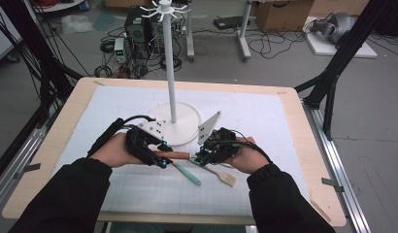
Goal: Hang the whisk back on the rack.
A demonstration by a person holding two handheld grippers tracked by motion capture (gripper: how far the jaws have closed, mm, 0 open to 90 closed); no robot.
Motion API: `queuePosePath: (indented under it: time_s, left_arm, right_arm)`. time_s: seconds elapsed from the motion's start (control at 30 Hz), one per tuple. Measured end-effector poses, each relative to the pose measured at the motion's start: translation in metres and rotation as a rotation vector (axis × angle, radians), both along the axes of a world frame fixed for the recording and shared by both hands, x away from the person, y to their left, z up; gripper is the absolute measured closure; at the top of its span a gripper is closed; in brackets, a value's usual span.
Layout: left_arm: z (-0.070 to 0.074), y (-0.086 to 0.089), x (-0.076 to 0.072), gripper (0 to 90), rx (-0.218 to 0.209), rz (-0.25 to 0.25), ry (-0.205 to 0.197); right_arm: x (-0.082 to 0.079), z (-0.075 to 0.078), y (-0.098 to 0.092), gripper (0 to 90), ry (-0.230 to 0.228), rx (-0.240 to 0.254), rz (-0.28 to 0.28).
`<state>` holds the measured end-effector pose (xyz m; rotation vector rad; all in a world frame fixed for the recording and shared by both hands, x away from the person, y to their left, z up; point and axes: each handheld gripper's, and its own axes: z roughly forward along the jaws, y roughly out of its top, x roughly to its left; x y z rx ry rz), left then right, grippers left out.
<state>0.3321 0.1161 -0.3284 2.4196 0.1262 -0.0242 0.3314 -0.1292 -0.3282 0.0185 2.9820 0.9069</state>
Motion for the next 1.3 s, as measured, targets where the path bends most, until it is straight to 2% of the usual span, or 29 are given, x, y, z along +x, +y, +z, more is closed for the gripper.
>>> queuePosePath:
  time_s: [0.23,0.4,0.57,0.77,0.83,0.93,1.0,1.07,1.13,1.3]
  left_arm:
    - [-0.0007,0.0002,0.0006,60.2,-0.011,0.005,0.003]
    - [-0.0013,-0.0001,0.0012,63.4,-0.003,-0.003,-0.001]
    - [-0.0014,-0.0007,0.0021,60.5,0.01,-0.005,0.002]
    - [-0.0021,0.0007,0.0027,59.0,0.01,0.001,0.014]
    - [-0.003,0.0014,0.0023,59.4,-0.002,0.006,0.022]
    - [-0.0035,0.002,0.0024,61.2,-0.004,0.003,0.015]
    - [-0.0021,0.0026,0.0023,62.8,0.012,-0.005,0.006]
    - [-0.0023,0.0027,0.0017,65.3,0.003,-0.001,0.013]
    - [-0.0027,0.0025,0.0011,66.1,0.007,-0.01,0.003]
    - [-0.0038,0.0026,-0.0023,69.0,0.011,-0.055,-0.022]
  right_arm:
    - [-0.0016,0.0008,-0.0001,80.7,-0.005,0.001,-0.004]
    - [-0.0024,0.0009,0.0001,80.7,-0.004,0.004,-0.001]
    - [-0.0024,0.0013,-0.0001,80.6,-0.013,0.004,-0.004]
    - [-0.0024,0.0023,-0.0006,80.6,-0.021,0.014,-0.003]
    - [-0.0026,0.0025,-0.0007,80.7,-0.022,0.015,-0.004]
    - [-0.003,0.0022,-0.0004,80.7,-0.024,0.018,0.0]
    - [-0.003,0.0021,-0.0002,80.6,-0.024,0.017,0.002]
    - [-0.0035,0.0017,0.0002,80.7,-0.023,0.019,0.005]
    - [-0.0036,0.002,0.0004,80.6,-0.024,0.014,0.005]
    - [-0.0032,0.0,0.0016,80.5,-0.002,0.01,0.017]
